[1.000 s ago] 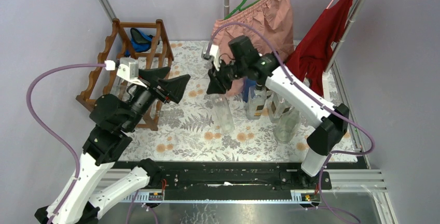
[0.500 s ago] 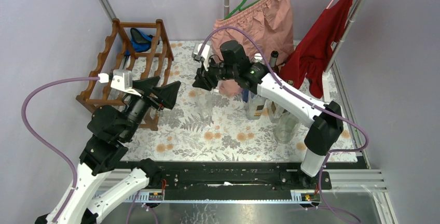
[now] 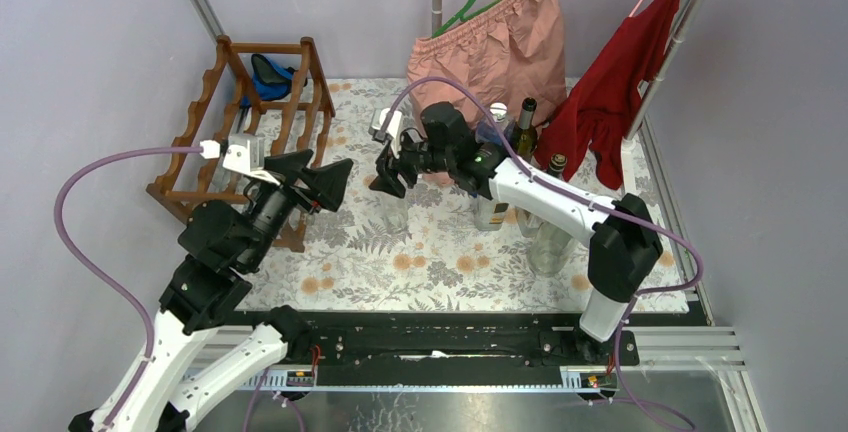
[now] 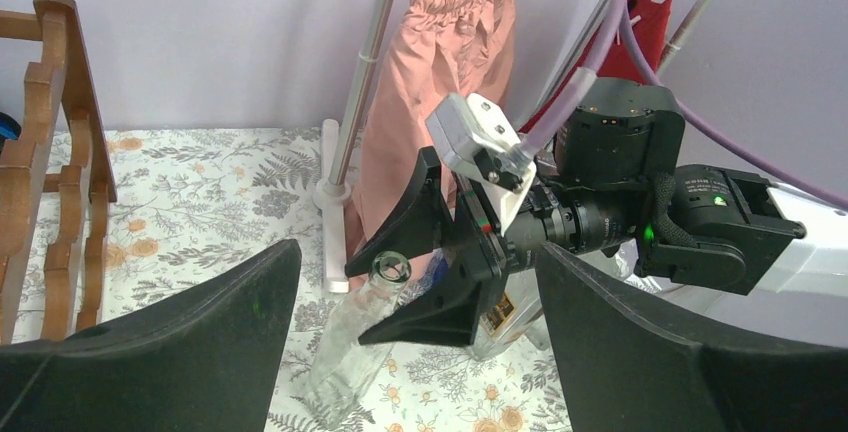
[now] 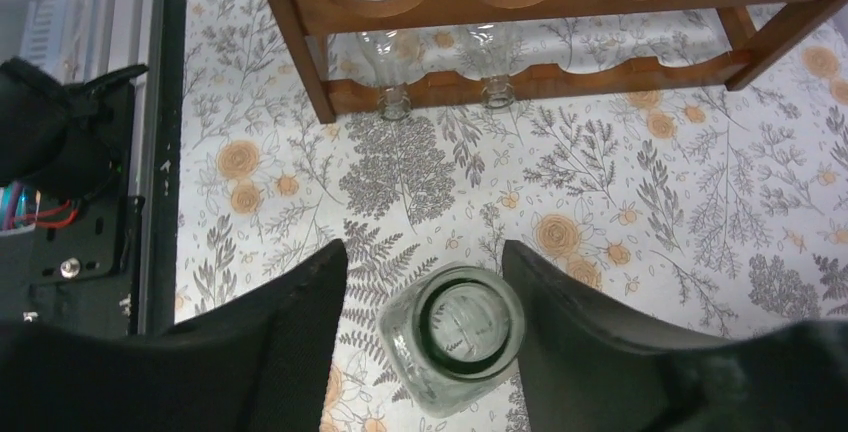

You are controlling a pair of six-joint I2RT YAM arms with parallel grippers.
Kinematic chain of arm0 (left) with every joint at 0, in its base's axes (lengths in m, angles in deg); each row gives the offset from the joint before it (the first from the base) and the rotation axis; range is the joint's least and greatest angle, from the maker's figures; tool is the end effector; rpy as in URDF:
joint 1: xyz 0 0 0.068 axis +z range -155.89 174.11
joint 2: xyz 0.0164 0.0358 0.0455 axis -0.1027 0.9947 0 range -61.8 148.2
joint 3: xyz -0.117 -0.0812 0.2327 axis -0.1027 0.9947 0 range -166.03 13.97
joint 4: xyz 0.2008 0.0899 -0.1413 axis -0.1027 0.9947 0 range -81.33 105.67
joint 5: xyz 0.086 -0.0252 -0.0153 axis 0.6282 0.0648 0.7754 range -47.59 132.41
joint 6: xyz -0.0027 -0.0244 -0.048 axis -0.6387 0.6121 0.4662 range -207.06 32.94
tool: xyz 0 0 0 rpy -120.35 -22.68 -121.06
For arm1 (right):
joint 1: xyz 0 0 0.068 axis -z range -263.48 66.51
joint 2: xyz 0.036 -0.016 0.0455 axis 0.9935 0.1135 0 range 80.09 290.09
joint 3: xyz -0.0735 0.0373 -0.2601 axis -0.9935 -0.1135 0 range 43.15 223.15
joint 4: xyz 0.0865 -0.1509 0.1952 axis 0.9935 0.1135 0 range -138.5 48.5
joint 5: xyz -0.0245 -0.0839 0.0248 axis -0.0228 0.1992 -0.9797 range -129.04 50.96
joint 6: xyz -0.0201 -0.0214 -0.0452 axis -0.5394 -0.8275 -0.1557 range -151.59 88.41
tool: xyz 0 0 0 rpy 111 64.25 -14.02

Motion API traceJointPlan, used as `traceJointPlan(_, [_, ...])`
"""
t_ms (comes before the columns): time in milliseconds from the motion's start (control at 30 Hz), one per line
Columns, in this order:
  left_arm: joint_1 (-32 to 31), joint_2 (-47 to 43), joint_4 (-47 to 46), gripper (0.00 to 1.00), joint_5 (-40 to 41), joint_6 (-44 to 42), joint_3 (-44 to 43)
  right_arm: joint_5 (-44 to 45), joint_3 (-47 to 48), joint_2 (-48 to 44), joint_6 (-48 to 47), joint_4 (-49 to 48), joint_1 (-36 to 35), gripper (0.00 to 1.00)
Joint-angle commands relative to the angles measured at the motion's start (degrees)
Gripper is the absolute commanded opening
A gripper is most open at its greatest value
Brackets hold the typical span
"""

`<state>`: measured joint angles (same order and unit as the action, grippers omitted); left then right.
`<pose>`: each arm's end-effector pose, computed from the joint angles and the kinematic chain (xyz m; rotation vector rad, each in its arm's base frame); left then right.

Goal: Put the wine bottle on the wine rack
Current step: Place the wine bottle at the center of the board.

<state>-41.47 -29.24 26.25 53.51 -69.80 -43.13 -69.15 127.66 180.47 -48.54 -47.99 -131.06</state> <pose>0.0883 -0.0546 0.4252 0.0749 1.4789 -0.6116 0.2701 0.3222 0.3344 -1.3148 1.3783 0.8535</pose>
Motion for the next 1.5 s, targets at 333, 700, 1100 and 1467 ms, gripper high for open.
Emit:
traceJointPlan(333, [0.39,5.2,1.43,0.94,-4.73,6.93,-8.76,-10.63,25.62,-0.98,0.07,29.08,1.84,1.0])
traceJointPlan(700, [0.33,15.6,10.16,0.91,-5.59,13.54,-21.47,-9.92,36.15,-6.47,-5.95,47.37,21.4,1.0])
traceJointPlan(1100, [-6.69,42.35,41.45,0.8,11.32,10.68,-41.37,-12.34,36.14,-8.15,-1.68,44.99,29.53,1.0])
traceJointPlan(1467, [-8.59,53.3,41.52,0.74,20.22,-2.57,-39.01,-12.96,35.14,-7.57,-0.3,44.0,30.22,1.0])
